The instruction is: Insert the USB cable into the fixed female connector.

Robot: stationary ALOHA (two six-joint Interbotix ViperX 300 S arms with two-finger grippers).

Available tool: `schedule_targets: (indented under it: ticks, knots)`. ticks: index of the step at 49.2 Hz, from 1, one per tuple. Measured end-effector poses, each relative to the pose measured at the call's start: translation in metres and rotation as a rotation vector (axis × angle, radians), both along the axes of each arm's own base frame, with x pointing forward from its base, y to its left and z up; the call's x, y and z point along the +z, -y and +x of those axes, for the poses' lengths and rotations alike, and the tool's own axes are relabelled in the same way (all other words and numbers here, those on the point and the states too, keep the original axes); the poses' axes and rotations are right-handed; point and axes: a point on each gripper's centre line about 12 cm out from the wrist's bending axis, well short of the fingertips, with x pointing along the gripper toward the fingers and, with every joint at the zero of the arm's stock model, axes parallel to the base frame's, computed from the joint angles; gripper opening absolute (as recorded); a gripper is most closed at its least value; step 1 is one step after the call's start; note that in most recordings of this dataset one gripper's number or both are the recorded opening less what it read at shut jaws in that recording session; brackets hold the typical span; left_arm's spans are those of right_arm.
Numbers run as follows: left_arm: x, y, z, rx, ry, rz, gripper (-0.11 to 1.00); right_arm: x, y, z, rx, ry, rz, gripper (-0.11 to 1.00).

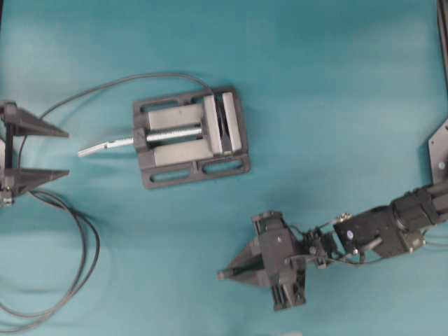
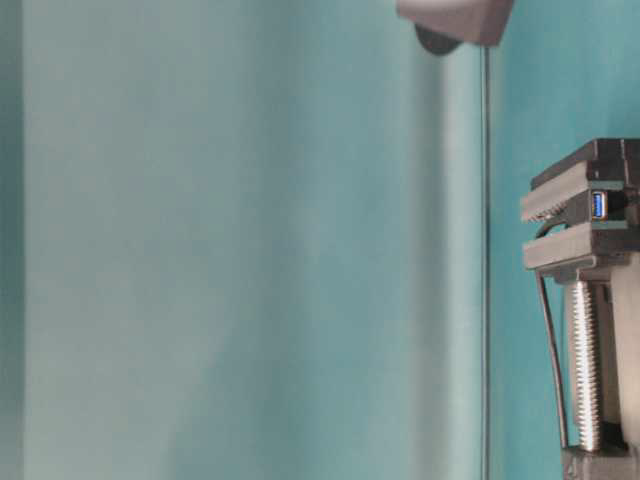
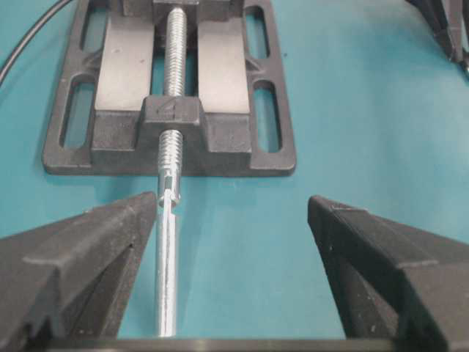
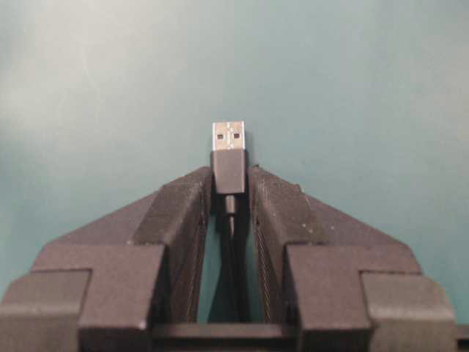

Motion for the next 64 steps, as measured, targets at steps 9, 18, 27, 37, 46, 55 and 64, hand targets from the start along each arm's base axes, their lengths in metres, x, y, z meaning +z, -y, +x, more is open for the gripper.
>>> schedule_targets:
  ticks: [9,18,27,37,46,55,64]
  knots:
    - [0.000,0.000,0.000,0.002,0.003,0.000,1.00,0.001,0.000,0.002,-0.003,0.000,0.003,0.21]
    - [0.000,0.000,0.000,0.001,0.003,0.001,1.00,0.001,0.001,0.004,-0.031,0.024,0.027,0.21]
    - [0.000,0.000,0.000,0.002,0.003,0.000,1.00,-0.004,0.010,0.003,-0.145,0.051,0.082,0.20]
    - [0.000,0.000,0.000,-0.001,0.003,0.001,1.00,-0.003,0.018,0.006,-0.278,0.047,0.131,0.20]
    - [0.000,0.000,0.000,0.001,0.003,0.001,1.00,0.000,0.027,0.013,-0.396,0.054,0.144,0.20]
    - [0.000,0.000,0.000,0.002,0.003,0.000,1.00,0.001,0.038,0.012,-0.582,0.081,0.112,0.20]
    - [0.001,0.000,0.000,0.001,0.005,0.002,1.00,0.002,0.038,0.007,-0.763,0.081,0.038,0.20]
